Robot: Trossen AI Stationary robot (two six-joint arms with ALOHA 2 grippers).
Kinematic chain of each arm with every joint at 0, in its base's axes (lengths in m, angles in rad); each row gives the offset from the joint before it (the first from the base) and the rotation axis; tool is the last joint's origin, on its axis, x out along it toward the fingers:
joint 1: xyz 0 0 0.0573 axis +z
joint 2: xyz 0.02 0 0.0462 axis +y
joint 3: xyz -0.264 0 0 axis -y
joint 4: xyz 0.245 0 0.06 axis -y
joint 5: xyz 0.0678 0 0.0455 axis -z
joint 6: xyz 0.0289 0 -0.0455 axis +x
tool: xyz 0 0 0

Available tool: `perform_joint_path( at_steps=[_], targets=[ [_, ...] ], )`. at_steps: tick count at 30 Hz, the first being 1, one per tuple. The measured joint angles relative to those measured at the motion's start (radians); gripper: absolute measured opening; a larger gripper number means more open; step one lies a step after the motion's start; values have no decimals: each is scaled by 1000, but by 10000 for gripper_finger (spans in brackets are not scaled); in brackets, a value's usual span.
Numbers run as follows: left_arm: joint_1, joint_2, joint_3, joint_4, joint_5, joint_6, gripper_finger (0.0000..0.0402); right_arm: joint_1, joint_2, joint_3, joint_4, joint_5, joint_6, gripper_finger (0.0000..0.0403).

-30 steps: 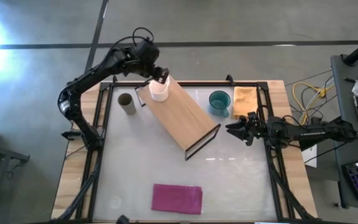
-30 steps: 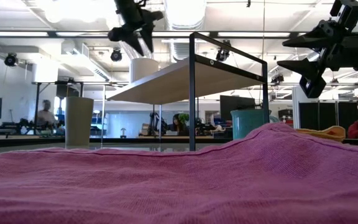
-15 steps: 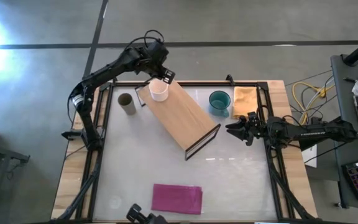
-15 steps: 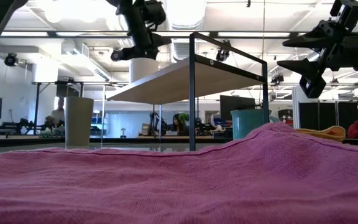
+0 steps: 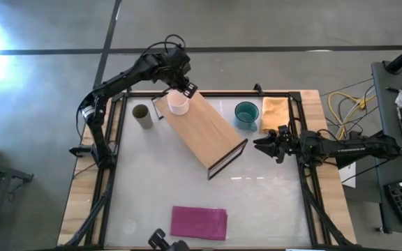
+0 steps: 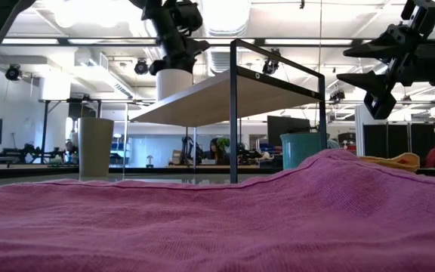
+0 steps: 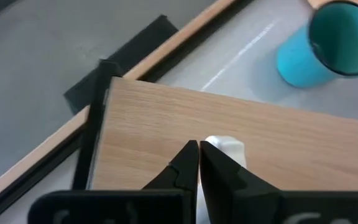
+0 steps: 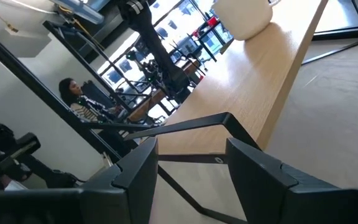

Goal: Stack small to large cups/mugs on shelf
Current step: Put the white mug on the shelf, then put the pine green mug on the shelf

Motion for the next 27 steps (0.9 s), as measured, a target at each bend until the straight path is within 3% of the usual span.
perform_joint_path(
  at_steps=[12,17,21,27],
  targets=[
    [0,-39,29,69,8,3,0,0,0,0,5,0,0,183],
    [-17,-89,115,88,32,2,5,-48,0,8,290,122,-67,183],
    [-72,-136,131,83,47,-22,34,-59,1,28,470,152,-121,183],
    [-212,-221,91,56,50,-50,95,-59,2,86,475,156,-89,183]
  ],
)
